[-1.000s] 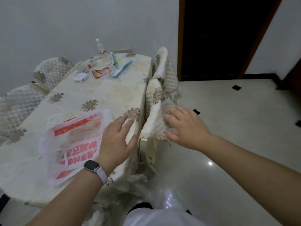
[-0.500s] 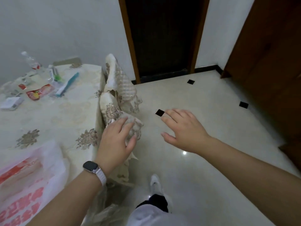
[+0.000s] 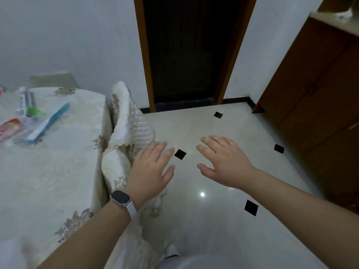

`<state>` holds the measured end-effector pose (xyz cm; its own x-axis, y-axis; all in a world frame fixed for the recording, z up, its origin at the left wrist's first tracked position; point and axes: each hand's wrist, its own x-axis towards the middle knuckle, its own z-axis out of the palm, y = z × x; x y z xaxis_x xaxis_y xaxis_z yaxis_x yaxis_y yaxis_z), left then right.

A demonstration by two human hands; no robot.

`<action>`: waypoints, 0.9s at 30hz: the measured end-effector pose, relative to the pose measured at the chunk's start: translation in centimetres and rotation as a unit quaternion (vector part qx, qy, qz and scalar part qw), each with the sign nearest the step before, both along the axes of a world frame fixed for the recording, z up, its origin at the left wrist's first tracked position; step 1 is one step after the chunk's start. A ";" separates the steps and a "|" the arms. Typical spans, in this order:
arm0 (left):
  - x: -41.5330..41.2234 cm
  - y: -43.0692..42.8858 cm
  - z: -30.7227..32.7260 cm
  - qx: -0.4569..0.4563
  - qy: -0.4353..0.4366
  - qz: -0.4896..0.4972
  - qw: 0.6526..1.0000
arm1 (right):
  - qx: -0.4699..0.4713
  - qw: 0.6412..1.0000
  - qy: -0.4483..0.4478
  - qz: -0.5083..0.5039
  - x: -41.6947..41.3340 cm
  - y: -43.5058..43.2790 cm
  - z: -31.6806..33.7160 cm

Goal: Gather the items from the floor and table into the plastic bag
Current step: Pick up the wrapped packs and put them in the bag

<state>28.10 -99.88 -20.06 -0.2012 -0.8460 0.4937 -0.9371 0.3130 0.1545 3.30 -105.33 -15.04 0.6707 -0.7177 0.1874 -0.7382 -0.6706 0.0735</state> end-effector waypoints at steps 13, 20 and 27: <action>2.3 -13.4 0.1 0.038 -0.029 0.034 0.998 | 0.014 0.997 -0.052 0.047 3.0 -16.0 -2.1; 0.5 -23.7 1.9 0.085 -0.067 0.093 0.990 | 0.046 0.994 -0.068 0.070 1.8 -28.5 -2.1; -1.8 -34.1 4.0 0.068 -0.081 0.142 0.984 | 0.056 0.991 -0.076 0.097 0.4 -40.4 0.5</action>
